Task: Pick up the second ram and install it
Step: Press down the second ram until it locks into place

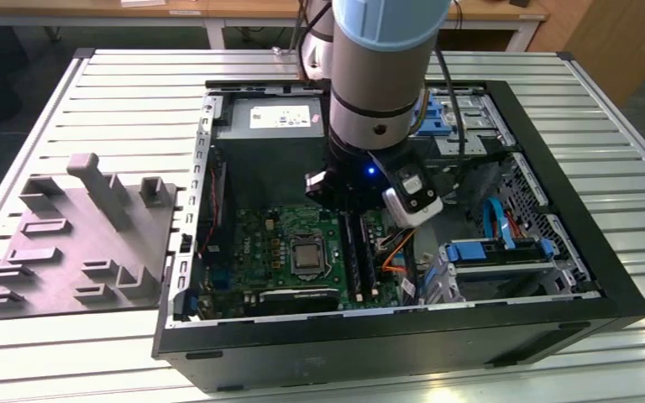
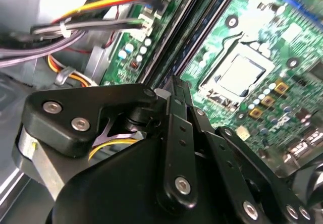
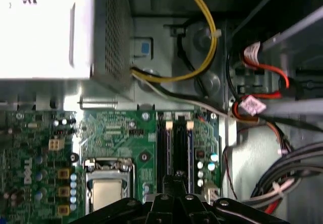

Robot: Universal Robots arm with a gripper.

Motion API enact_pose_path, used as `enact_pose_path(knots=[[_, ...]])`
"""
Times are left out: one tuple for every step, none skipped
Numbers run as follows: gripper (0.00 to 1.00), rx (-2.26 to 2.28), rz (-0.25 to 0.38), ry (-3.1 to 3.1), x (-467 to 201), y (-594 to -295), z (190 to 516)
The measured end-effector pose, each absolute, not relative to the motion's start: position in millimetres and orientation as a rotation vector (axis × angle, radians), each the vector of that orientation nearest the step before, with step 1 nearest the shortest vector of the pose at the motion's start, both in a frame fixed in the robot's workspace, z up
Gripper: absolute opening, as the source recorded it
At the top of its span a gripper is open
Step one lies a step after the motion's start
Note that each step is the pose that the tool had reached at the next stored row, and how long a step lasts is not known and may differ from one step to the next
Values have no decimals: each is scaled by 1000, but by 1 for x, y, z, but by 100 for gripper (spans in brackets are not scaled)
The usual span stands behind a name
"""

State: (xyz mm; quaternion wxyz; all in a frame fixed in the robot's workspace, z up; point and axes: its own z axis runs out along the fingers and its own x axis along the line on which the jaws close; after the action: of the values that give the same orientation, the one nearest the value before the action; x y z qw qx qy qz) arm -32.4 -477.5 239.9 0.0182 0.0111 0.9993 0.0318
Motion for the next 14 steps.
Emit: enact_pose_path(knots=[[10,34,99,3103,-32,-480,240],[10,34,99,3103,-32,-483,240],[10,34,99,3103,-32,-486,240],[10,34,99,3103,-32,-489,240],[10,34,99,3103,-32,-492,240],[10,34,99,3103,-32,-494,240],[10,34,99,3104,-32,-496,240],[10,35,99,3103,-32,-499,240],[10,35,99,3103,-32,-501,240],[10,35,99,3103,-32,-503,240],[10,35,99,3103,-32,-505,240],[10,36,99,3103,-32,-508,240],[10,36,98,3103,-32,-509,240],[10,38,98,3103,-32,-511,239]])
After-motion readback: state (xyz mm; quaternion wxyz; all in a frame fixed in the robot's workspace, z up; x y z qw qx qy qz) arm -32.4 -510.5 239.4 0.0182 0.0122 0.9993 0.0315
